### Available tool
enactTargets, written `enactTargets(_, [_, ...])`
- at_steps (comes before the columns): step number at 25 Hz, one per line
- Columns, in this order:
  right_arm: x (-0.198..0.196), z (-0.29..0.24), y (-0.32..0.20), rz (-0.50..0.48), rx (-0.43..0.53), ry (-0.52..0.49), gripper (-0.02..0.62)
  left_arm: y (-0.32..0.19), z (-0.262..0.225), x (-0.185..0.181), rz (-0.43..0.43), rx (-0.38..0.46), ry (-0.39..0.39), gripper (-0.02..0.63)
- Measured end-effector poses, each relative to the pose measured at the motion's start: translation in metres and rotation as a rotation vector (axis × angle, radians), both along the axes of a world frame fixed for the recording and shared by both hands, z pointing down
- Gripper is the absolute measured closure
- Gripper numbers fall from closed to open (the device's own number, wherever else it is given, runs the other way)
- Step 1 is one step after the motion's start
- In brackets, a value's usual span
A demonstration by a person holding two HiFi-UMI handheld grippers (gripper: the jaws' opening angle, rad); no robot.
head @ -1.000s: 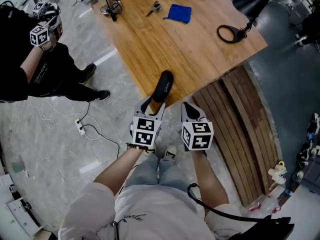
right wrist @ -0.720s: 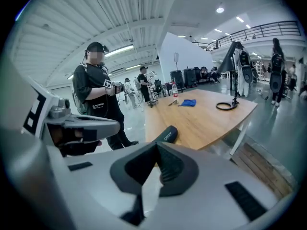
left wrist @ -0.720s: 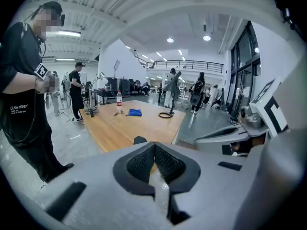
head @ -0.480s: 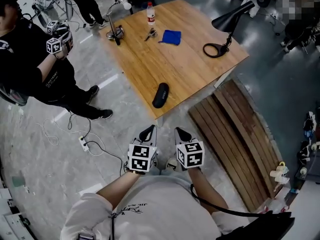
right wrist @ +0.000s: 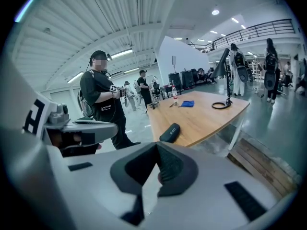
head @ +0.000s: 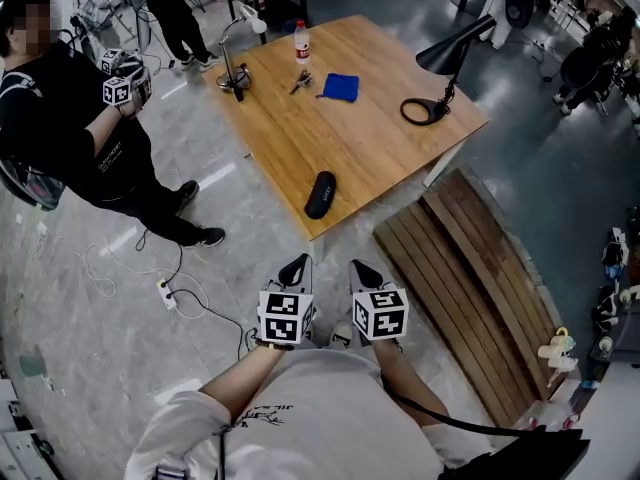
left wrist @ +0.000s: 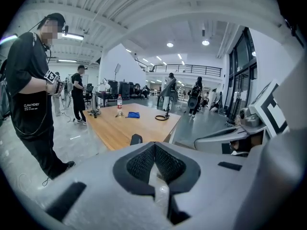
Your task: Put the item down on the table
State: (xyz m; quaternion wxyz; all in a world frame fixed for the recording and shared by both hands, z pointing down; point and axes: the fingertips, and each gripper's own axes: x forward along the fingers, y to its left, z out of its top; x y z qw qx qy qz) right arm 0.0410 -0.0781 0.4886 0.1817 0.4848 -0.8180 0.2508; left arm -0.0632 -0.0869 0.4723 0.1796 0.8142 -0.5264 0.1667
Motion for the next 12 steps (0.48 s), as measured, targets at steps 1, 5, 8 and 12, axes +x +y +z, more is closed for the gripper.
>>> enactTargets(1, [-0.0014,-0.0015,-0.001,0.001,0.005,-0.002,0.592,-0.0002,0.0,-0.0009,0.0,-0.001,0.001,0.6])
enactTargets(5, [-0.0058,-0.005,-0.0027,0.0,0.015,-0.007,0.592,0.0012,0.0015,-0.0028,0.008,-0.007,0.004,0.6])
enactTargets(8, [-0.0049,-0.0055,-0.0016,-0.002,0.013,-0.006,0.592,0.0019,0.0026,-0.0007,0.011,-0.012,0.007,0.6])
enactTargets(12, [-0.0015,-0.0044,0.0004,-0.001,0.009,-0.002,0.592,0.0021,0.0015,0.003,0.017,-0.007,0.009,0.6])
